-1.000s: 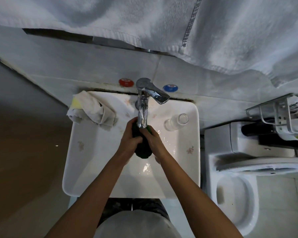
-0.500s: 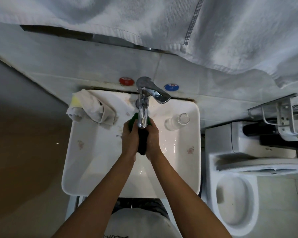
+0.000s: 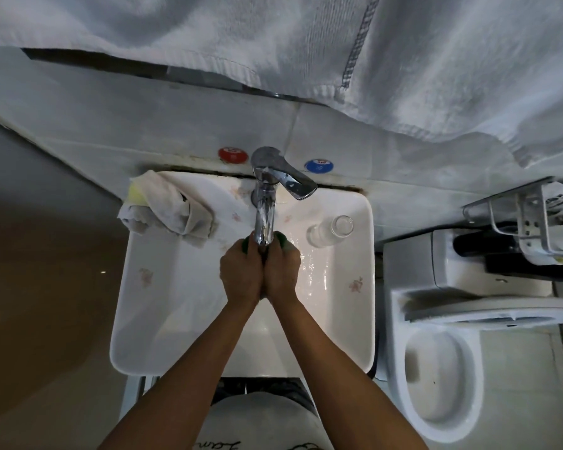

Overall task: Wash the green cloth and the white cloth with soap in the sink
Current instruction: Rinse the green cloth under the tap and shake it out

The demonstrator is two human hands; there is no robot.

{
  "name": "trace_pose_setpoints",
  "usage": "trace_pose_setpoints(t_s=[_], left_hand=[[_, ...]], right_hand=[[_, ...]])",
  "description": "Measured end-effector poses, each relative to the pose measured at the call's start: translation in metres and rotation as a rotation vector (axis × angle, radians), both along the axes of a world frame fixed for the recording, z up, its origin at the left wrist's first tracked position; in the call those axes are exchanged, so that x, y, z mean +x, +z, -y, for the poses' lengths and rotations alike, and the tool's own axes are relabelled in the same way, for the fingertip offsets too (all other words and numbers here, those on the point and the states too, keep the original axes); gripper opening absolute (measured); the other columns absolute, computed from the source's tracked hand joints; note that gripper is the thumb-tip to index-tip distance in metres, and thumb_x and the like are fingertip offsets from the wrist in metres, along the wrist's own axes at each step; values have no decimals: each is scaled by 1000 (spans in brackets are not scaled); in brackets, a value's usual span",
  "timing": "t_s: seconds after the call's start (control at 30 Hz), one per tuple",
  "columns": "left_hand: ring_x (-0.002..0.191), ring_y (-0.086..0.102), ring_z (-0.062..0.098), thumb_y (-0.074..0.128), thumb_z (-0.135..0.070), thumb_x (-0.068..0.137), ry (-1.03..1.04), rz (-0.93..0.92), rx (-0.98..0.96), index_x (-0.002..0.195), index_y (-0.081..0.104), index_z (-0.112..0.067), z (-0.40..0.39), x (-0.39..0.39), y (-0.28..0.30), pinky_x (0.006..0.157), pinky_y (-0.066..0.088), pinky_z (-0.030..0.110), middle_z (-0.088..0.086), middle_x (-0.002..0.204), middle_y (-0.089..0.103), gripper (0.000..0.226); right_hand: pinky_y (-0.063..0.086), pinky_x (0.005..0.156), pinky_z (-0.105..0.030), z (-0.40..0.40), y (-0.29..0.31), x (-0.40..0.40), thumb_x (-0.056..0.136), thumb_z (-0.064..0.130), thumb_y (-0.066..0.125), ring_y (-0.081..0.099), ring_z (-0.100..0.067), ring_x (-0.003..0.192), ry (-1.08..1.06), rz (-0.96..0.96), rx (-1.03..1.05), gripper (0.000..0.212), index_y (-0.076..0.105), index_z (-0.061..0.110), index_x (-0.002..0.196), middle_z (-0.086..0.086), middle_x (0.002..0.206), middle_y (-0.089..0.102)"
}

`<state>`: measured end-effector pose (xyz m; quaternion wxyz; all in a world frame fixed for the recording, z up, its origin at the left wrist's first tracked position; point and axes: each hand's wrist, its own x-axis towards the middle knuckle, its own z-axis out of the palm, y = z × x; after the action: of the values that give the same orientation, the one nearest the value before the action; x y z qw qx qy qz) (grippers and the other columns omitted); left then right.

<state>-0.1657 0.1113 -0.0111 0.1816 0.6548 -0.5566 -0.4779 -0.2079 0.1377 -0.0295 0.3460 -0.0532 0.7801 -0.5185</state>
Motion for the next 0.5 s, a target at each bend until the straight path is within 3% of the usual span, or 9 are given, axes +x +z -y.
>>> trace_pose_setpoints(t_s=[0.07, 0.13, 0.17, 0.23, 0.33, 0.4, 0.5], left_hand=[[65, 59, 25, 49, -22, 94, -31, -19, -5, 74, 59, -10, 0, 0, -2, 55, 42, 26, 4, 68, 61, 26], [69, 59, 24, 51, -22, 94, -44, -39, 2, 79, 56, -10, 1, 1, -1, 54, 39, 24, 1, 70, 58, 20], [72, 59, 24, 51, -22, 94, -27, -53, 18, 84, 56, -10, 2, 2, -3, 56, 40, 25, 0, 74, 59, 16], [82, 63, 23, 54, -25, 93, 20, -115, 82, 96, 56, -11, 3, 5, -5, 69, 50, 32, 1, 87, 63, 14], [90, 66, 21, 60, -16, 88, 62, -298, 186, 110, 53, -13, 3, 10, -5, 77, 58, 45, 5, 99, 65, 24], [92, 65, 16, 59, -1, 86, 39, -394, 217, 117, 52, -11, 1, 14, 0, 76, 59, 34, 3, 102, 64, 34], [96, 62, 10, 59, 9, 82, -38, -456, 205, 117, 51, -18, -4, 22, 1, 76, 56, 22, -4, 105, 61, 44]], right_hand=[[41, 63, -38, 1, -1, 0, 92, 20, 47, 47, -17, 62, -52, 9, 14, 23, 49, 7, 73, -7, 68, 56], [49, 79, -41, 3, 1, 3, 92, 32, 50, 60, -19, 82, -88, 94, 57, 14, 52, 21, 100, 0, 88, 64], [49, 87, -42, 3, -1, 5, 90, 39, 53, 62, -20, 93, -82, 133, 78, 27, 47, 28, 115, 1, 99, 65], [49, 94, -44, 0, -3, 8, 83, 51, 56, 62, -18, 104, -16, 161, 97, 45, 41, 38, 124, 4, 112, 64], [54, 91, -44, -8, 0, 10, 76, 56, 63, 64, -11, 101, 32, 197, 43, 52, 49, 37, 122, 13, 109, 65], [59, 81, -44, -13, 1, 7, 74, 56, 67, 67, -12, 96, 11, 314, -19, 55, 51, 33, 122, 10, 106, 67], [59, 66, -37, -13, 3, 2, 86, 41, 67, 69, -19, 95, -90, 477, -50, 37, 56, 21, 115, -3, 108, 69]])
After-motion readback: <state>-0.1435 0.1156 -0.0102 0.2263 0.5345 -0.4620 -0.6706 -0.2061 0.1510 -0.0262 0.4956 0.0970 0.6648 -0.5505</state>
